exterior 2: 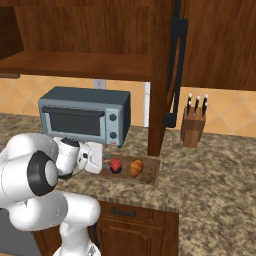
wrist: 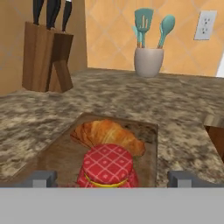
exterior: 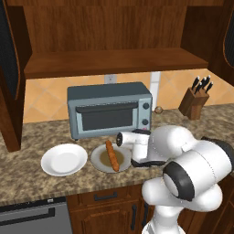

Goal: From the different types of pastries on the counter, select a croissant and place it on the cutting board. Then retrieve a jar of jam from the cabinet and place it alongside the croissant on the cutting board.

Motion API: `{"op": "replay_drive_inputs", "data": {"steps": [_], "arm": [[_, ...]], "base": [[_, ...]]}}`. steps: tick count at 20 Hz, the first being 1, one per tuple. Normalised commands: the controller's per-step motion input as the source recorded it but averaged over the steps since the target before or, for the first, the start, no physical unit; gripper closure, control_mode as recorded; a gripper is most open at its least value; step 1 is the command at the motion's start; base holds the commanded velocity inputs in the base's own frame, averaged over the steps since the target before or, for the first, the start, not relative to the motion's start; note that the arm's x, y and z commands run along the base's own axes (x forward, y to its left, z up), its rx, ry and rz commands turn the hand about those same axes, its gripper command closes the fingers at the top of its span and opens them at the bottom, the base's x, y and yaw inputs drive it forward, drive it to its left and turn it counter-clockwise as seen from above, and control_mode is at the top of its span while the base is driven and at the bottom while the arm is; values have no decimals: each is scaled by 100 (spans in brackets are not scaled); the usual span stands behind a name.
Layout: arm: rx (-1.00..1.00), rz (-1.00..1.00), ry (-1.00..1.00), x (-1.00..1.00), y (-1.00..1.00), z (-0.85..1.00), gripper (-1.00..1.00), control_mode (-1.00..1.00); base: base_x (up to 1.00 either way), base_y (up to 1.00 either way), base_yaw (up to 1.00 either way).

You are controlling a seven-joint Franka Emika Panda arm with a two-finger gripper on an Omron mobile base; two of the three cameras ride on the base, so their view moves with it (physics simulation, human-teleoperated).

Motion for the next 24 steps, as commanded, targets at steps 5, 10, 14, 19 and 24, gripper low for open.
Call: {"op": "replay_drive_inputs", "data": {"steps": [5, 10, 14, 19, 24], "arm": [[0, -1, -21, -15, 16, 34, -100, -100], [0, -3, -21, -23, 21, 39, -100, -100], [0, -4, -20, -28, 31, 32, -100, -100], [0, -6, -19, -28, 16, 51, -100, -100], [0, -6, -19, -30, 2, 65, -100, -100]], "base": [[0, 0, 0], [0, 0, 0], [0, 0, 0], [0, 0, 0], [0, 0, 0]]}}
